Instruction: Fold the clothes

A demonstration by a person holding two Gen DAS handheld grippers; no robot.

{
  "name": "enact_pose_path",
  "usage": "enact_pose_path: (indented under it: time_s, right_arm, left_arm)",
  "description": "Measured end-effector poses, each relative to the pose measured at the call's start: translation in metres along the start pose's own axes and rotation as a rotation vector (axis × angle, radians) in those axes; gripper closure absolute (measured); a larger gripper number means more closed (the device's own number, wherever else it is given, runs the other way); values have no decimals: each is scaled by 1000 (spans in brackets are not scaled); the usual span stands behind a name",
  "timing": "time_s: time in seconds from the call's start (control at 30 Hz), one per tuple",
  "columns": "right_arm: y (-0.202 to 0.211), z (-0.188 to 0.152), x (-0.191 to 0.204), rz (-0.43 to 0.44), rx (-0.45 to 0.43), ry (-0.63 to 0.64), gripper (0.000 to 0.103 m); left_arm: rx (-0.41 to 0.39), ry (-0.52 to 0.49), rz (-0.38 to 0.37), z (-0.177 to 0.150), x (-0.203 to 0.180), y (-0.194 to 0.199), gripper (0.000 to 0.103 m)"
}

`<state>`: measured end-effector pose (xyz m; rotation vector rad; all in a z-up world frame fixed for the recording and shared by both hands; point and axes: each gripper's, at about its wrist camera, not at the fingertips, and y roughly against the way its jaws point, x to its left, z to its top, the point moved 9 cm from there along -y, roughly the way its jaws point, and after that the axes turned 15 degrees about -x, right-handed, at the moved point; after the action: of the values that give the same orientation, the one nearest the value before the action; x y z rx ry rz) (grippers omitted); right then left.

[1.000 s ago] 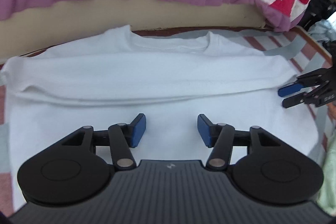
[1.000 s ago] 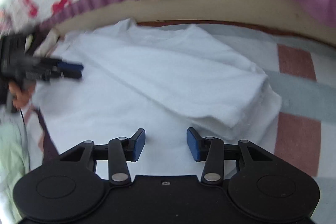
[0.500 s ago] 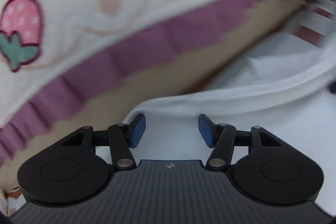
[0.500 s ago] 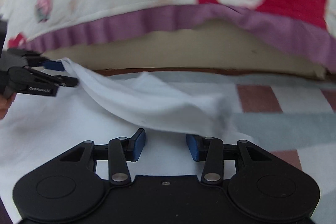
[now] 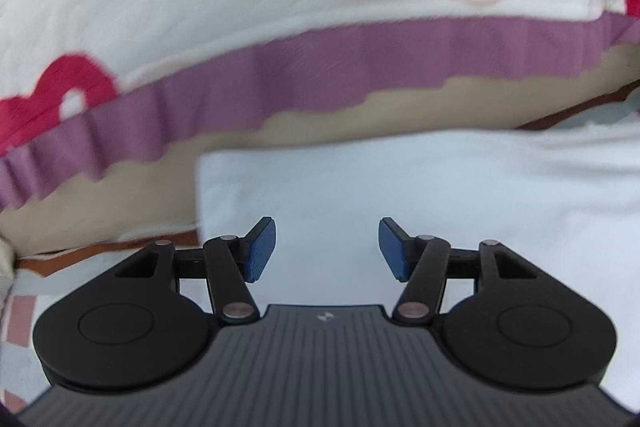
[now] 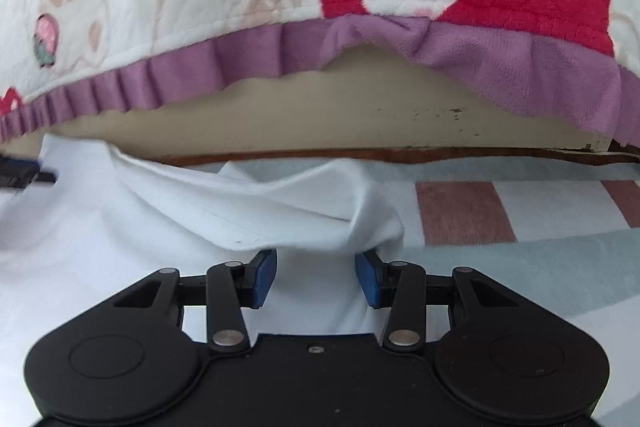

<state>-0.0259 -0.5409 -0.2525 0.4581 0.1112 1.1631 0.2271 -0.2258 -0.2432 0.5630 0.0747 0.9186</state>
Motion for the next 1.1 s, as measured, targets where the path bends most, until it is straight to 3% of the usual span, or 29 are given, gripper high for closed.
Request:
enact_pose_path:
  time_s: [0.2, 0.27, 0.33, 0.43, 0.53, 0.67, 0.83, 0.9, 0.97, 1.03, 1.1]
  right_arm:
    - [-4, 10, -20, -120, 30, -34, 53]
    - [2, 11, -37, -183, 62, -103, 53]
    - [10, 10, -52, -208, 92, -254, 52]
    - [28, 5, -52, -135, 111, -463, 51]
    - [52, -4, -39, -80, 125, -566, 48]
    - [94, -26, -22, -99, 139, -602, 47]
    - [160, -58, -8, -104, 158, -672, 46]
    - [196, -65, -12, -174, 67, -769, 44]
    - [228, -74, -1, -126, -4, -919, 41]
    - [244, -94, 15, -57, -19, -1048, 38]
    - [237, -112, 29, -53, 71, -1064, 38]
  left_arm:
    - [99, 41, 105, -20, 29, 8, 46]
    - [96, 51, 80, -27, 29, 22, 45]
    - [105, 60, 20, -35, 26, 41, 45]
    - [130, 54, 11, -45, 24, 78, 44]
    - [143, 96, 38, -59, 22, 116, 42]
    - [207, 147, 143, -75, 22, 146, 39]
    - [258, 344, 111, -106, 31, 187, 38]
    - [259, 414, 92, -113, 33, 199, 38]
    - [240, 465, 65, -116, 30, 210, 38]
    - [196, 589, 4, -116, 27, 216, 38]
    - [144, 780, -79, -119, 25, 215, 38]
